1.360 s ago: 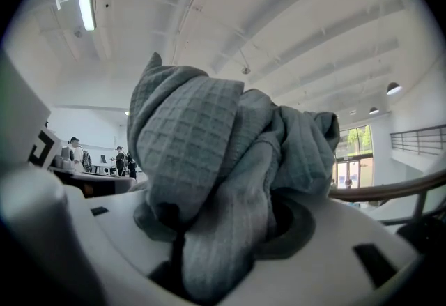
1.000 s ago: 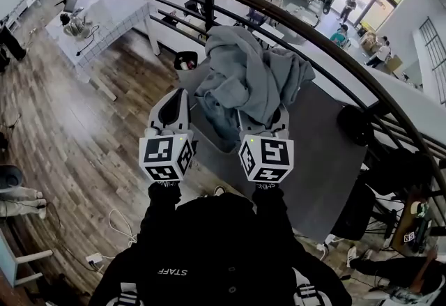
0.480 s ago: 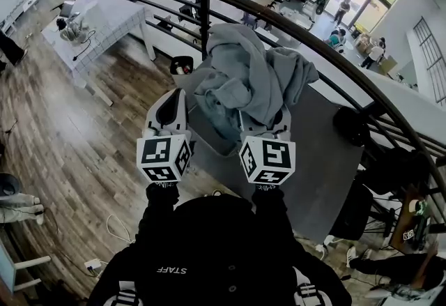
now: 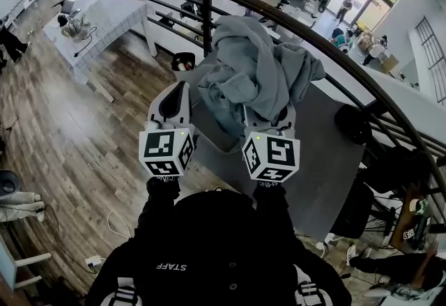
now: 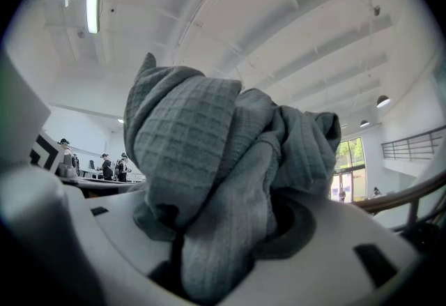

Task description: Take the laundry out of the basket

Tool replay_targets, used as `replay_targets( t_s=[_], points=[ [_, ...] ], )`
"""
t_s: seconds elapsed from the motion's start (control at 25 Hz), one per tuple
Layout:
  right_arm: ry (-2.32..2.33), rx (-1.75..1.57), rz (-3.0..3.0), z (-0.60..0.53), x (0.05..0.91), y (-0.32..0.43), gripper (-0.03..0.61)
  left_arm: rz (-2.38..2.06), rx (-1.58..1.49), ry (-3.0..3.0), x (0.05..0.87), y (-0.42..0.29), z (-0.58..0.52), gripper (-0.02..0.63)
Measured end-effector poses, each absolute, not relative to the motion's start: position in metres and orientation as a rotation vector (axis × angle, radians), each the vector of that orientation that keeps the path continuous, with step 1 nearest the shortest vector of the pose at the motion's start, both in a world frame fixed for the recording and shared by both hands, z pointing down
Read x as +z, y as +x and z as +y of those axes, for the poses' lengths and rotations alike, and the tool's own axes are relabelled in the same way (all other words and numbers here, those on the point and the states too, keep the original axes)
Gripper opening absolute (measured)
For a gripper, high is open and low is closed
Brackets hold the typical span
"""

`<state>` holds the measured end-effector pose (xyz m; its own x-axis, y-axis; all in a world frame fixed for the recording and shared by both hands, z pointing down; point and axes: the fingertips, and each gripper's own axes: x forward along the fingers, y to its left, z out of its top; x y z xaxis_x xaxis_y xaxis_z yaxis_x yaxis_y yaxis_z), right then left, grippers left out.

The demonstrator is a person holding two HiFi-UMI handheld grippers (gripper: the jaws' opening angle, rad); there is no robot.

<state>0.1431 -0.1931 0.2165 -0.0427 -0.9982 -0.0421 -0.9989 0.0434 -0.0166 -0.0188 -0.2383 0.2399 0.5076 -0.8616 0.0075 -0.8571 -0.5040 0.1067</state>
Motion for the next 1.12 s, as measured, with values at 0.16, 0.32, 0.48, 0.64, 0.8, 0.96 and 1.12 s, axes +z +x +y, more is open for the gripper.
replay_targets(
  t_s=[0.16,0.32,0.48,0.64,0.8,0.96,1.12],
  points=[
    [-2.144,0.032,2.229,-0.190,0.216,0.144,0.278,-1.510,-0.066,2.641,0.242,-0.019,-0.239,0.002],
    [-2.143,0.037,2.226,-0.190,0.218,0.142,0.278,-1.497,-0.063,2.639,0.246,-0.017,-0.239,0.002],
    [-2.137,0.048,2.224,-0.191,0.218,0.140,0.278,-1.495,-0.058,2.638,0.249,-0.018,-0.241,0.002],
    [-2.135,0.049,2.220,-0.192,0.220,0.135,0.278,-1.498,-0.047,2.640,0.250,-0.023,-0.244,0.002],
    [-2.139,0.046,2.216,-0.196,0.220,0.136,0.278,-1.492,-0.033,2.640,0.250,-0.022,-0.249,0.002],
    [-2.141,0.046,2.209,-0.194,0.219,0.139,0.278,-1.492,-0.030,2.636,0.252,-0.022,-0.246,0.002],
    [-2.148,0.049,2.212,-0.192,0.220,0.138,0.278,-1.491,-0.034,2.640,0.249,-0.019,-0.244,0.002]
  ],
)
